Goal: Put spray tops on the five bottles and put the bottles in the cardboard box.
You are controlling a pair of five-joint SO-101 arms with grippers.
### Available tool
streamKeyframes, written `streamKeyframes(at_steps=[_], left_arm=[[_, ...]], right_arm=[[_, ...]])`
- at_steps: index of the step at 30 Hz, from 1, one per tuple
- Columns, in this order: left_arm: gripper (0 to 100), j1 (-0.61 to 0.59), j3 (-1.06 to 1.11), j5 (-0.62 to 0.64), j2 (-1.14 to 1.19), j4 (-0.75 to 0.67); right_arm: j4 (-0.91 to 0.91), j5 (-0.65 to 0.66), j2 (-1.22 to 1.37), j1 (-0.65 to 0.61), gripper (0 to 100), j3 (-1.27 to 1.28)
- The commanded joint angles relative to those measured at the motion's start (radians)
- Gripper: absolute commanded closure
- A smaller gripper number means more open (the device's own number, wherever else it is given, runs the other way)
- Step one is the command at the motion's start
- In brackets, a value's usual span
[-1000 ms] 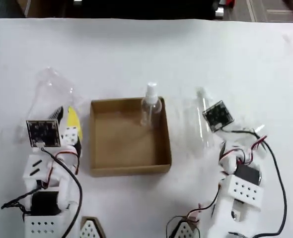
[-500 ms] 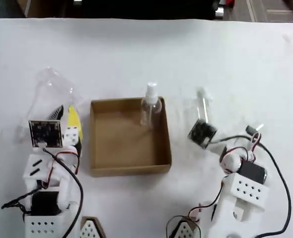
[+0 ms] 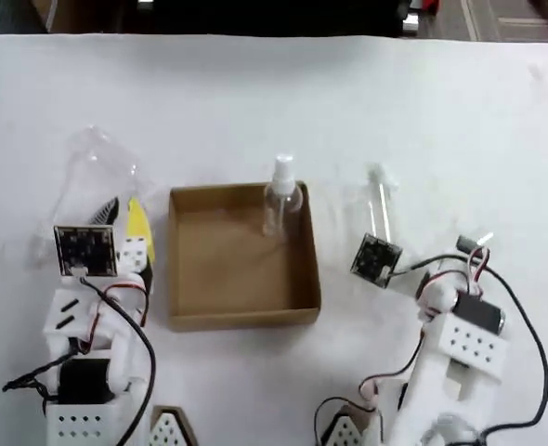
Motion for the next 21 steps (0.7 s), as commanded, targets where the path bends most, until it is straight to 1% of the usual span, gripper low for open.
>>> streamKeyframes(at_steps=[1,5,9,13,21], left_arm=[[93,0.001,-0.008,-0.011,-0.012,-0.025],[93,0.001,-0.006,-0.012,-0.012,-0.025],[93,0.004,-0.006,-0.012,-0.012,-0.026],[93,0.005,-0.006,-0.014,-0.012,-0.026],[93,0.005,-0.006,-0.015,-0.010,-0.026]], right_arm=[[-0.044,0.011,0.134,0.030,70.4,-0.107],[-0.044,0.011,0.234,0.031,67.1,-0.167],[-0.044,0.011,0.292,0.031,67.0,-0.192],[-0.050,0.107,0.334,0.036,67.2,-0.190],[-0.153,0.129,0.430,0.048,67.3,-0.192]])
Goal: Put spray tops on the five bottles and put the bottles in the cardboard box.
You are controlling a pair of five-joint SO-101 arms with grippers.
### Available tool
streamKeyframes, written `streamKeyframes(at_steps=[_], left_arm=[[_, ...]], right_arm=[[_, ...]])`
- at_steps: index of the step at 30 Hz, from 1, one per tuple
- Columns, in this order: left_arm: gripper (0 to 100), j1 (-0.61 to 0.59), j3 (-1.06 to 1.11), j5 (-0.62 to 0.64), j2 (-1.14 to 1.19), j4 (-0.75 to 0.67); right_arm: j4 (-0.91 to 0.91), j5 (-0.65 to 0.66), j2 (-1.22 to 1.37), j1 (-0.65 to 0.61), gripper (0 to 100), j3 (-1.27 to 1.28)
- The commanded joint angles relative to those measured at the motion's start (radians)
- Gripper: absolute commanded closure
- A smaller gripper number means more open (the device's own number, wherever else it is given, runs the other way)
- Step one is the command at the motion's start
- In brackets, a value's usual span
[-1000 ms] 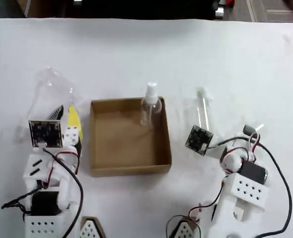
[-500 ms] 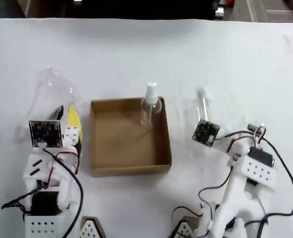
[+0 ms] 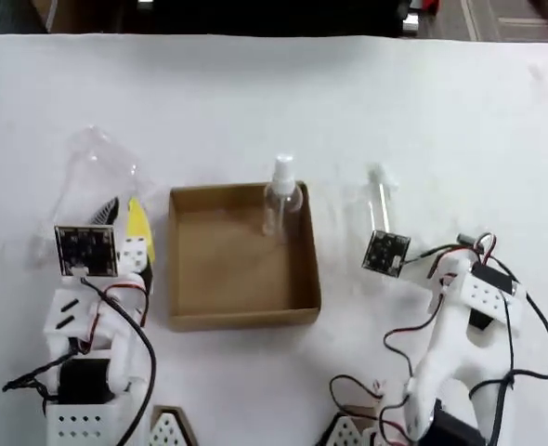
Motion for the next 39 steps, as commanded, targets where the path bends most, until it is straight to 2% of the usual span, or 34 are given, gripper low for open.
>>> streamKeyframes(at_steps=[1,5,10,14,19,32,39], left_arm=[[93,0.005,-0.006,-0.009,-0.010,-0.026],[93,0.005,-0.006,-0.009,-0.010,-0.026],[93,0.007,-0.005,-0.009,-0.010,-0.028],[93,0.007,-0.005,-0.009,-0.010,-0.028],[93,0.007,-0.005,-0.009,-0.010,-0.026],[93,0.007,-0.005,-0.009,-0.010,-0.026],[93,0.007,-0.005,-0.008,-0.010,-0.028]], right_arm=[[-0.081,0.009,0.051,0.007,67.3,-0.048],[-0.101,0.008,0.058,0.012,67.3,-0.048],[-0.036,0.017,-0.007,0.005,67.3,-0.048],[-0.025,0.075,-0.005,-0.010,68.6,-0.046],[-0.061,0.144,0.064,0.007,72.1,-0.048],[-0.053,0.143,0.394,0.022,71.9,-0.242],[-0.053,0.129,0.415,0.027,72.1,-0.253]])
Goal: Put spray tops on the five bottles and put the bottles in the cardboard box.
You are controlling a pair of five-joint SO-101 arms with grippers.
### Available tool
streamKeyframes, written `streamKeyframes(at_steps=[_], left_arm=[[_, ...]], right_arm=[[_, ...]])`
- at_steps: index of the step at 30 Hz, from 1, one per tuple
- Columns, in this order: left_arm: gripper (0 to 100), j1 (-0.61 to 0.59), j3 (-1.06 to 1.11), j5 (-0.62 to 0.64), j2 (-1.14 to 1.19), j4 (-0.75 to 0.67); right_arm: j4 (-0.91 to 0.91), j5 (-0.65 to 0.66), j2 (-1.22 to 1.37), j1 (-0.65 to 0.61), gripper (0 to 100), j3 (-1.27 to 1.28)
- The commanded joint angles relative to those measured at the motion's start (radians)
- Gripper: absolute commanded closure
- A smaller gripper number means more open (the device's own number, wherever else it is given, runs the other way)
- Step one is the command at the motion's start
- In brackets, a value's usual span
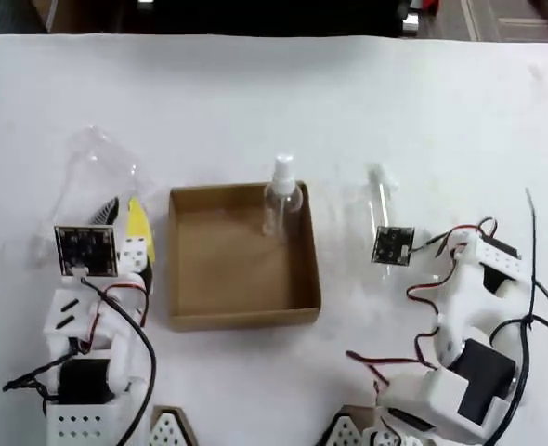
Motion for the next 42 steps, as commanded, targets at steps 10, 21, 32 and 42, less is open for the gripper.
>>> streamKeyframes(at_steps=[10,21,32,42], left_arm=[[93,0.007,-0.005,-0.008,-0.010,-0.026],[93,0.007,-0.005,-0.008,-0.010,-0.026],[93,0.005,-0.006,-0.006,-0.010,-0.028],[93,0.004,-0.006,-0.006,-0.010,-0.025]], right_arm=[[0.001,-0.115,0.002,0.012,75.5,-0.034],[0.002,-0.129,-0.041,-0.001,98.5,-0.034],[0.165,-0.327,-0.653,-0.036,98.3,-0.025],[0.091,-1.028,-0.832,-0.153,98.3,0.020]])
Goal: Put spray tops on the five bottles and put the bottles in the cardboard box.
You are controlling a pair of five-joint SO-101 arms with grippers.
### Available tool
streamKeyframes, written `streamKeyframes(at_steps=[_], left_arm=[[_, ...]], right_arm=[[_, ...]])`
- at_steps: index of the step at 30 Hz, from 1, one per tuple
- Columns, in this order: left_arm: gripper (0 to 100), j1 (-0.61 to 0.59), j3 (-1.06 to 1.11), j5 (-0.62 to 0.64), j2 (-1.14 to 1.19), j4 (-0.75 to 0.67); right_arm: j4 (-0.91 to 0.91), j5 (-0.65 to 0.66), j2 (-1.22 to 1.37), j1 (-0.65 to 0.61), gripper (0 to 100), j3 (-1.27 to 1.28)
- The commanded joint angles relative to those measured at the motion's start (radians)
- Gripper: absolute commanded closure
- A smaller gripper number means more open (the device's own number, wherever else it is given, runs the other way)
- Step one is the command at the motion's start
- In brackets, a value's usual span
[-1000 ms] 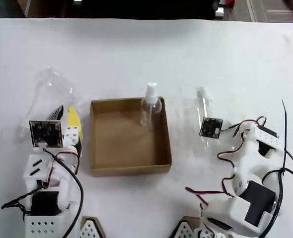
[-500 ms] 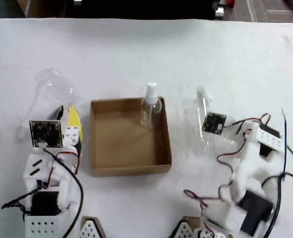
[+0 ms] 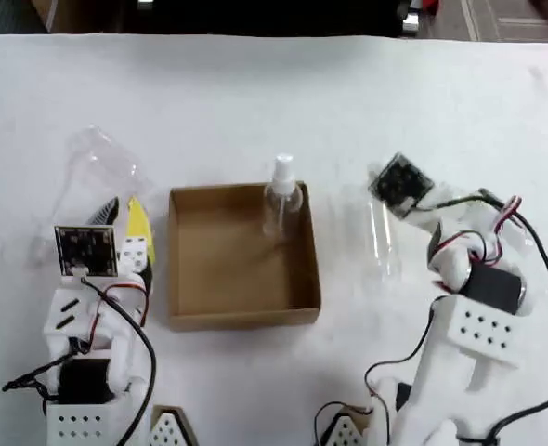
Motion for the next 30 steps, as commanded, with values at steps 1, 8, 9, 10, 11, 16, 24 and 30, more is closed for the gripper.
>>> streamKeyframes(at_steps=[1,8,9,10,11,16,24,30], left_arm=[[93,0.005,-0.006,-0.006,-0.010,-0.025],[93,0.007,-0.006,-0.006,-0.010,-0.023],[93,0.007,-0.006,-0.006,-0.010,-0.023],[93,0.007,-0.006,-0.006,-0.010,-0.023],[93,0.007,-0.006,-0.006,-0.010,-0.025],[93,0.007,-0.006,-0.008,-0.010,-0.026],[93,0.007,-0.006,-0.008,-0.010,-0.025],[93,0.007,-0.006,-0.008,-0.010,-0.026]], right_arm=[[-0.145,-0.457,-0.061,0.025,98.3,0.061],[-0.473,-0.885,-0.064,0.171,98.3,0.374],[-0.467,-0.855,-0.061,0.173,98.4,0.390],[-0.447,-0.816,-0.054,0.173,98.4,0.399],[-0.417,-0.786,-0.036,0.170,98.4,0.396],[-0.145,-0.666,0.180,0.182,98.4,0.199],[0.154,-0.427,0.782,0.340,98.3,-0.259],[0.240,-0.381,1.052,0.383,86.5,-0.433]])
